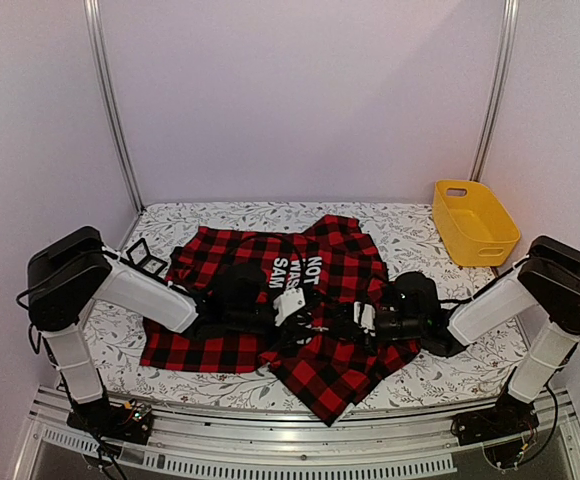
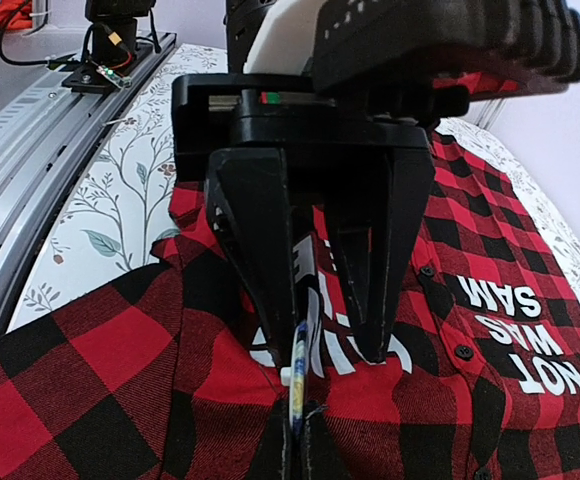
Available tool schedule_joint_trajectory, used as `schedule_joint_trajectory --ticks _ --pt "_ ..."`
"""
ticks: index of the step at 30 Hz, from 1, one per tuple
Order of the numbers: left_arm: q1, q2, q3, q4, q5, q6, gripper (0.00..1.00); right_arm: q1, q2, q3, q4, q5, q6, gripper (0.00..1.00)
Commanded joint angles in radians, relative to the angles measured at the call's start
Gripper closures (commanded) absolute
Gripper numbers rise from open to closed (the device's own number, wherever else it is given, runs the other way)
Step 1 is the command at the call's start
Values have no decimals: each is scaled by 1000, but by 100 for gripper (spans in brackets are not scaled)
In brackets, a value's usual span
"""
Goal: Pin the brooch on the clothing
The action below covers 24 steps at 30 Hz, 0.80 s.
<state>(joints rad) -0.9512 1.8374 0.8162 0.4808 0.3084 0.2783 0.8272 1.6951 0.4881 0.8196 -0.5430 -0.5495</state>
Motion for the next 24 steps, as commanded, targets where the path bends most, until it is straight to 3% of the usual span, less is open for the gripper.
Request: schedule_joint_trajectory --ticks 1,5,13,20,24 --pt "6 -57 3 9 -6 50 62 -2 -10 28 -67 -90 6 100" --pt "6 -89 -4 -43 37 74 62 -7 -9 36 -72 -105 16 100" --pt "6 -82 24 -86 74 71 79 -17 -7 52 -81 -121 21 100" --pt "6 -117 20 -97 113 47 80 -28 -8 56 -89 -130 26 100" --pt "6 -128 23 -103 146 31 91 -29 -6 60 -95 -129 28 100"
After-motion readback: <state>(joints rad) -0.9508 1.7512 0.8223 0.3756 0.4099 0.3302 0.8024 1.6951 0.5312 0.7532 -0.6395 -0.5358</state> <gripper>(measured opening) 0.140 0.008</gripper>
